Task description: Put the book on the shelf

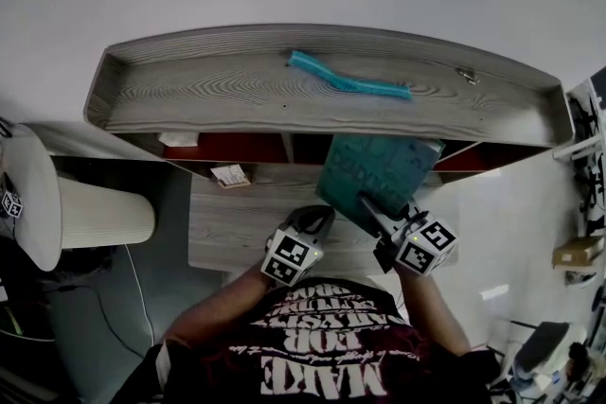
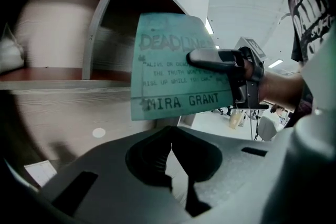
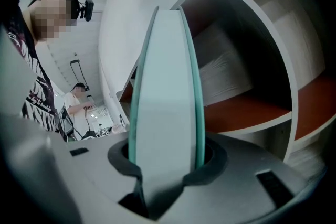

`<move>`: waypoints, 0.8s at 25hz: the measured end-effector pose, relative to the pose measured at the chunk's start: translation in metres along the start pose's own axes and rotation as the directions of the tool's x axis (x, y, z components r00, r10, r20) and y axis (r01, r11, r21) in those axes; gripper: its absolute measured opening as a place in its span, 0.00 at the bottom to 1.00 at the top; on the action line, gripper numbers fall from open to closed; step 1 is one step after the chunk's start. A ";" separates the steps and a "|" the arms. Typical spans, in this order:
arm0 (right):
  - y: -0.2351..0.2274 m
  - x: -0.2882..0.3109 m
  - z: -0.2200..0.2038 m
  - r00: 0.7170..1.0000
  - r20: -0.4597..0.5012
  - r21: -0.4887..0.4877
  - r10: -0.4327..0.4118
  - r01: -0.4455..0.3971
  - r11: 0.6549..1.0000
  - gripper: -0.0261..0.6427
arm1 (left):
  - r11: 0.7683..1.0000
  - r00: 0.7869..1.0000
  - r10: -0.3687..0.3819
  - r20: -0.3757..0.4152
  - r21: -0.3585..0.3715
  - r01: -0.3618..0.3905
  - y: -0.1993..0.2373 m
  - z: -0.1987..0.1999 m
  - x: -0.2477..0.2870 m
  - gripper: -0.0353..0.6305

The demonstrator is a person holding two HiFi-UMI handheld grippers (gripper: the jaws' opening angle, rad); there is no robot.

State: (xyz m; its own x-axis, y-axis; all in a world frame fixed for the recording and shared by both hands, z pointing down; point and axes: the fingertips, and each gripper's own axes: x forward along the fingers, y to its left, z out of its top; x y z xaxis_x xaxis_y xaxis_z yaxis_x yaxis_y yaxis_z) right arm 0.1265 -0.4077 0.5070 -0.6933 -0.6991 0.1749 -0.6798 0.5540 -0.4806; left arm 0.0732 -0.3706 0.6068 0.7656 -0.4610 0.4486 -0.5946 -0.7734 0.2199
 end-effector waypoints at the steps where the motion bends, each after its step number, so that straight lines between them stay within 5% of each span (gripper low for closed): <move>1: -0.001 0.001 0.001 1.000 0.003 0.009 0.005 -0.005 1.000 0.29 | 1.000 1.000 0.005 0.005 -0.004 -0.005 0.002 0.001 0.001 0.06; 20: -0.010 0.003 0.004 0.993 0.113 0.239 0.036 -0.063 0.969 0.29 | 0.996 0.992 0.084 0.090 -0.001 -0.084 0.019 0.031 -0.016 0.06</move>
State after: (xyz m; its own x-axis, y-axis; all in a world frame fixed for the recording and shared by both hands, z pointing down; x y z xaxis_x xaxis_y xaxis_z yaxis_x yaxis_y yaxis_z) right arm 0.1322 -0.4169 0.5087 -0.6861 -0.7251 0.0589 -0.5582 0.4728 -0.6818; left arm 0.0574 -0.3916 0.5771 0.7320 -0.5617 0.3856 -0.6573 -0.7312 0.1826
